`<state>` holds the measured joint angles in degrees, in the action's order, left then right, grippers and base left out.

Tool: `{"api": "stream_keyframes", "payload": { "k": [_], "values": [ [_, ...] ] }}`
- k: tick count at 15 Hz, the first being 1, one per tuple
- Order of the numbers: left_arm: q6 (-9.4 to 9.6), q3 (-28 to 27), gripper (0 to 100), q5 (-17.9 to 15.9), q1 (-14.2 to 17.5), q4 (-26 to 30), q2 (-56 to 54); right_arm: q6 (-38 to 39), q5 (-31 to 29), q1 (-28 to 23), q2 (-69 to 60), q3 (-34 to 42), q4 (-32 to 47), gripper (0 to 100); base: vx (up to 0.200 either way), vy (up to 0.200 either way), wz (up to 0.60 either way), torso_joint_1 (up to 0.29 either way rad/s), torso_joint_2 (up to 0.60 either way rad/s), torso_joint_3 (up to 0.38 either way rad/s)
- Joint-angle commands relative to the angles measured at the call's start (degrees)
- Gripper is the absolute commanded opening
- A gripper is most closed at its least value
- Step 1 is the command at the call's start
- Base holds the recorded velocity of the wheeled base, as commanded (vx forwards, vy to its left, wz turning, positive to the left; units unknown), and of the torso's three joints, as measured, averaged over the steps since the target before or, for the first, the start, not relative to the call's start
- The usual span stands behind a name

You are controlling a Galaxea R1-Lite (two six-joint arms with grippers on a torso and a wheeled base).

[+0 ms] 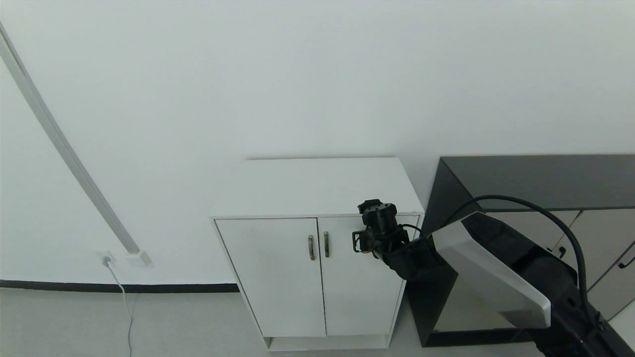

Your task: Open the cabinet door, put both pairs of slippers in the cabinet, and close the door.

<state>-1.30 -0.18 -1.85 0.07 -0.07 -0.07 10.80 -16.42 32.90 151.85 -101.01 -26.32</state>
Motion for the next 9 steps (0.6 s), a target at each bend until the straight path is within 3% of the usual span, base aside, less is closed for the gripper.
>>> {"api": "stream_keyframes", "payload": {
  "k": [1, 5, 9],
  "values": [
    [-0.01, 0.01, 0, 0.01, 0.01, -0.01, 0.07, 0.01, -0.01, 0.06, 0.12, -0.06, -0.05, 0, 0.000, 0.000, 0.00, 0.000, 0.00, 0.000],
    [-0.01, 0.01, 0, 0.01, 0.01, -0.01, 0.07, 0.10, -0.81, 0.14, -0.67, 0.99, -0.14, 0, 0.000, 0.000, 0.00, 0.000, 0.00, 0.000],
    [-0.10, 0.01, 0, 0.01, 0.01, -0.01, 0.07, 0.54, -1.60, 0.14, -6.04, 11.01, -3.91, 0, 0.000, 0.000, 0.00, 0.000, 0.00, 0.000]
  ]
}}
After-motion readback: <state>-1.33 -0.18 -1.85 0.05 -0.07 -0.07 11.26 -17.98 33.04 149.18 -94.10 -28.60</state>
